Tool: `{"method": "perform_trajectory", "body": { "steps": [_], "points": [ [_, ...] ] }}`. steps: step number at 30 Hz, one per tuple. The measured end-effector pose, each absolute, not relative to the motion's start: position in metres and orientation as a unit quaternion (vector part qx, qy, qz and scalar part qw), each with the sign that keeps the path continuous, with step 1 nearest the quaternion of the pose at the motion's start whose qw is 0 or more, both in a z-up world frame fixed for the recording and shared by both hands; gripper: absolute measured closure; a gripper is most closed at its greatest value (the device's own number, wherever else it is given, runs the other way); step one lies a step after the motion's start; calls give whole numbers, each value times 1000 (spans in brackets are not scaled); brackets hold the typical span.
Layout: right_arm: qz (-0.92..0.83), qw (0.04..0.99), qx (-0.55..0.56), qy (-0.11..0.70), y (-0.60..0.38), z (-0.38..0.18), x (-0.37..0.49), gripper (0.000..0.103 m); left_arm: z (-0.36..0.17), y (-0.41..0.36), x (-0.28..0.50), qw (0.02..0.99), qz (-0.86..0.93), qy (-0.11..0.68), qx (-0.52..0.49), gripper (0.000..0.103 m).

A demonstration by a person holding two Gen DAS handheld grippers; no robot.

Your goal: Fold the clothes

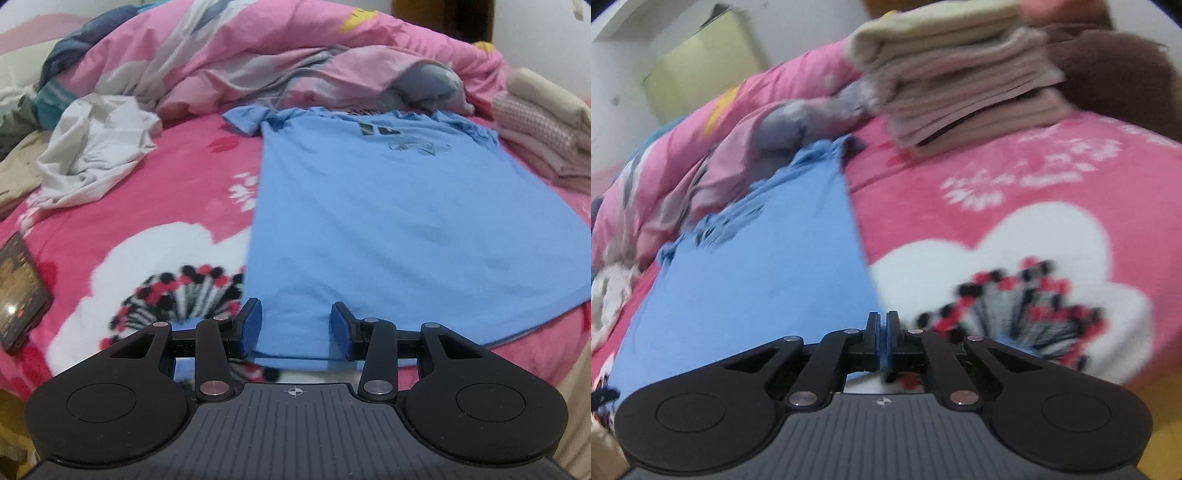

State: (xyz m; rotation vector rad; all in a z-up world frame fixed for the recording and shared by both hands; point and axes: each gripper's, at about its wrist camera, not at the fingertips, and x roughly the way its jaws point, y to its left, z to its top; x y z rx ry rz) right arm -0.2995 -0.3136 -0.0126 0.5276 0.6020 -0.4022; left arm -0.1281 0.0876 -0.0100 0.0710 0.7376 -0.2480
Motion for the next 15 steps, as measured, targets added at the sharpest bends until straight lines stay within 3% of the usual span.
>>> {"method": "perform_trajectory", "body": {
  "steps": [2,4,5,15],
  "points": [
    [-199,900,264,283,-318,-7,-306,97,-4,95,-131,928,-117,353,25,62],
    [-179,895,304,273,-325,-6,-310,76,1,102,-134,931,-115,345,15,62],
    [-172,891,319,273,-328,-8,-309,72,4,105,-135,933,-114,341,11,62],
    [-106,843,433,300,-367,-32,-276,71,-5,146,-94,907,-124,383,-120,62]
  ]
}}
